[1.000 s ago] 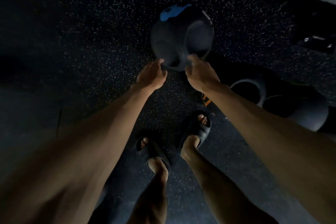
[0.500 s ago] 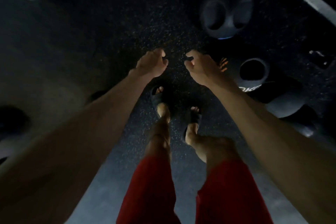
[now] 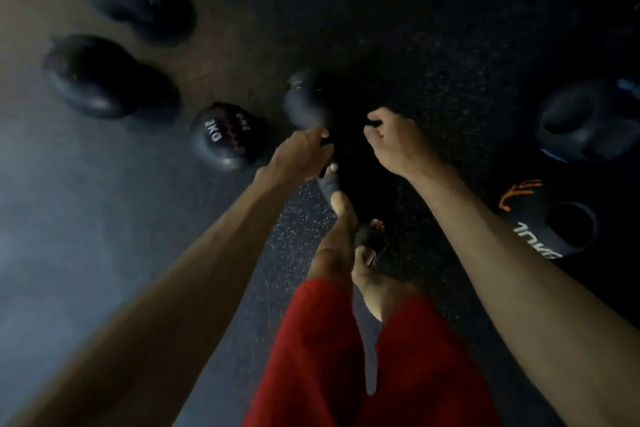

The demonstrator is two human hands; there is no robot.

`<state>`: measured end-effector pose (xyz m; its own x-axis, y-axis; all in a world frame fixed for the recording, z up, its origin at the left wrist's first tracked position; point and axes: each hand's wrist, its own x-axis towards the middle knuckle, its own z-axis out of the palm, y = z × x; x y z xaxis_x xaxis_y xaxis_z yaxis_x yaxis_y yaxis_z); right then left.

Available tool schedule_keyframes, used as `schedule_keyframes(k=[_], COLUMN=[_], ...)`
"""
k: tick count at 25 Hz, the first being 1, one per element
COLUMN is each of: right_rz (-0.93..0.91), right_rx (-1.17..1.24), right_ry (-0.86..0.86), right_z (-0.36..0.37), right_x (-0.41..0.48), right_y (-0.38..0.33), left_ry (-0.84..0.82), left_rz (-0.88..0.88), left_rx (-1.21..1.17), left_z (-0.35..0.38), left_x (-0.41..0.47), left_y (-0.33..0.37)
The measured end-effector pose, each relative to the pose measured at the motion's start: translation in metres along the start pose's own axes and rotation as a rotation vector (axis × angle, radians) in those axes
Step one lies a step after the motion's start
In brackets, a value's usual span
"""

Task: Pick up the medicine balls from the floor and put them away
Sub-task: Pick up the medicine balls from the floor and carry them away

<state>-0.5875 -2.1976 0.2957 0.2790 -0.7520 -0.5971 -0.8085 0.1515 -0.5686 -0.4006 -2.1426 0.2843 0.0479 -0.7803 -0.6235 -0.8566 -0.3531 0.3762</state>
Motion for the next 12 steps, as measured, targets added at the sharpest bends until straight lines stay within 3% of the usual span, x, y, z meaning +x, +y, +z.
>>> schedule_keyframes(k=[7, 12], right_rz=[-0.135, -0.152], right_rx=[-0.233, -0.378], right_ry=[-0.306, -0.361], right_z=[0.174, 0.287], right_x=[-0.050, -0.063], right_y=[-0.124, -0.216], left_ry=[0.033, 0.042], left_rz=[-0.270, -0.278], left_rx=[-0.190, -0.234], left_z=[0.011, 0.005], left_x=[-0.142, -0.185], left_y=[-0.203, -0.331])
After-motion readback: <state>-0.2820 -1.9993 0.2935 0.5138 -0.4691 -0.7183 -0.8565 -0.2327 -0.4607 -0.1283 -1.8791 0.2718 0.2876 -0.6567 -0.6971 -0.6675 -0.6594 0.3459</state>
